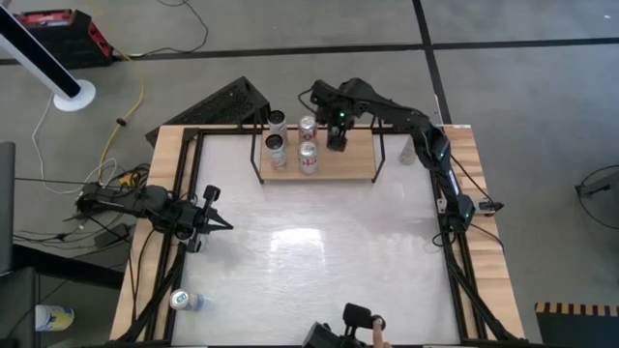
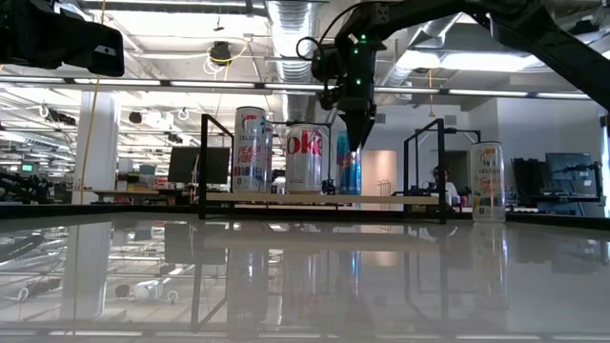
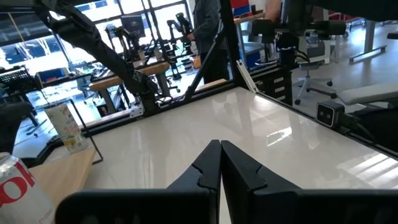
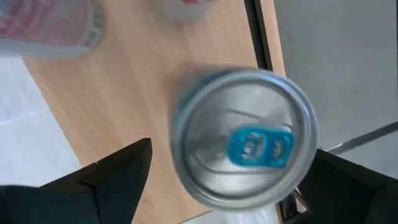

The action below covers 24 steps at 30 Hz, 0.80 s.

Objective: Place canned beverage on shelf
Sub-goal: Put the right blue soda can on the shelf, then put the right blue soda can on the shelf aligned with the other blue soda can

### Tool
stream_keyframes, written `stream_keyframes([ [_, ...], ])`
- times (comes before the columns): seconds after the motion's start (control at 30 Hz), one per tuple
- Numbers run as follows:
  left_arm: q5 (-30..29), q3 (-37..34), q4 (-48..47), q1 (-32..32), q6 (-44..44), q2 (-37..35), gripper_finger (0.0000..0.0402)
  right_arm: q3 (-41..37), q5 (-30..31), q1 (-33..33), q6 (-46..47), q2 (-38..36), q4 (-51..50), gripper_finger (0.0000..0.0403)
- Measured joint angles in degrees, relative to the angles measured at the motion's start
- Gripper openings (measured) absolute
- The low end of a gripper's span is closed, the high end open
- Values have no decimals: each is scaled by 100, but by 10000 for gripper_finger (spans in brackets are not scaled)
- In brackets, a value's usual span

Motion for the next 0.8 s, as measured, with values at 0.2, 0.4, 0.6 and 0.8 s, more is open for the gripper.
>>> stream_keyframes([
  [0.2, 0, 0, 2, 0, -7, 0, 0, 3, 328, 7, 106, -7, -232, 389],
  [0.4, 0, 0, 2, 0, -6, 0, 0, 224, 556, 9, 374, -11, -763, 388],
  [0.6, 0, 0, 2, 0, -6, -1, 0, 501, 515, 174, 647, -134, -876, 388],
  [0.8, -19, 0, 10, 0, -131, 0, 0, 504, 378, 635, 984, -682, -882, 388],
])
